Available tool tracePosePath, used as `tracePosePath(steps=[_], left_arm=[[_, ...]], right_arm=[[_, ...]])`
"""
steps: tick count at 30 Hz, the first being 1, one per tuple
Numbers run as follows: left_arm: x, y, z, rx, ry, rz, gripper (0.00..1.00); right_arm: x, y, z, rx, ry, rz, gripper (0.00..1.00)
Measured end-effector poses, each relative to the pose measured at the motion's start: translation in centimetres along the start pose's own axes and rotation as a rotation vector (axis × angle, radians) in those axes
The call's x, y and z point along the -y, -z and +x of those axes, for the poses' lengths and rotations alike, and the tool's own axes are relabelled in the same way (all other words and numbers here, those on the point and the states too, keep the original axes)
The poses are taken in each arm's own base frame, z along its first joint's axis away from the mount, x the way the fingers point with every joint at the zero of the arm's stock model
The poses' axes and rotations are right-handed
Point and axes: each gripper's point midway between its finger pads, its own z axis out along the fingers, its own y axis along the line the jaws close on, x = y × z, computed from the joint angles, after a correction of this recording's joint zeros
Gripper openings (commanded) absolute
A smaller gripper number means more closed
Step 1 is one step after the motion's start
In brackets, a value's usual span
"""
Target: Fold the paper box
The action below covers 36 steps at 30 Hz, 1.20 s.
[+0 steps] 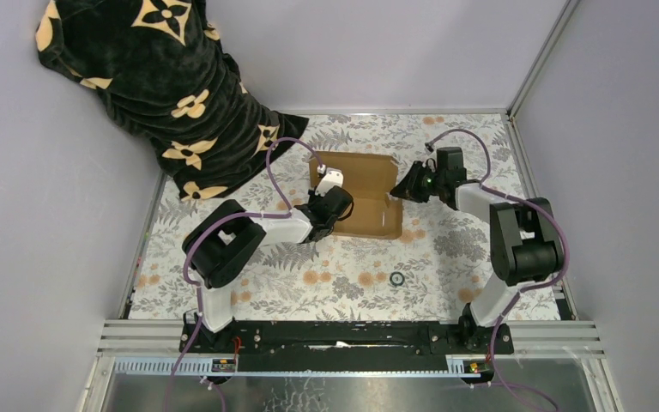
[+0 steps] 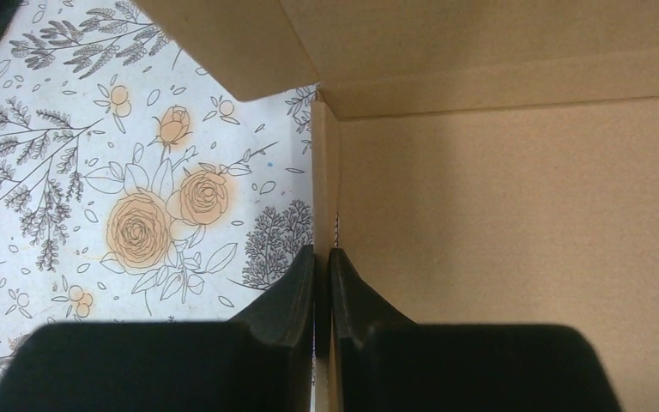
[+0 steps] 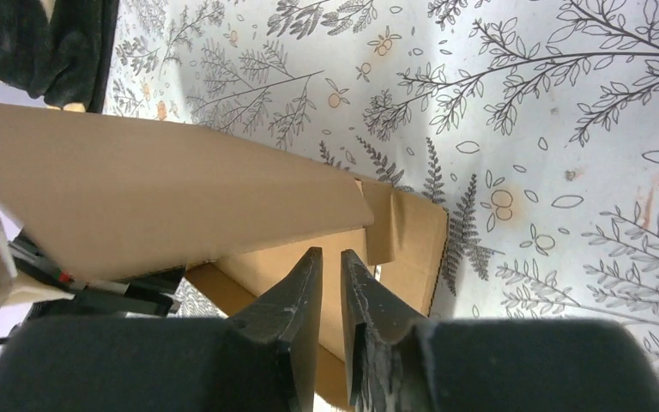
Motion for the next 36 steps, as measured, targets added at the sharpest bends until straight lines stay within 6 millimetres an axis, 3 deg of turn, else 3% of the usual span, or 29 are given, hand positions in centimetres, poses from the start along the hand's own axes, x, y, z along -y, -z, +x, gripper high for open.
tracePosePath(steps=[7, 15, 20, 36], left_arm=[[0.1, 0.0, -0.1, -0.001, -0.002, 0.000, 0.14], [0.3, -0.1, -0.1, -0.002, -0.004, 0.001, 0.13], [0.3, -0.1, -0.1, -0.001, -0.004, 0.001, 0.13], [0.4, 0.0, -0.2, 0.001, -0.004, 0.002, 0.13]], right_arm=[[-0.8, 2.4, 0.4, -0.002, 0.065, 0.007, 0.21], [1.1, 5.4, 5.4, -0.073, 0.075, 0.072, 0.19], [1.4, 6.8, 7.5, -0.090, 0.100, 0.108, 0.19], [1.2, 6.2, 10.7, -0.145, 0.172, 0.139, 0.19]])
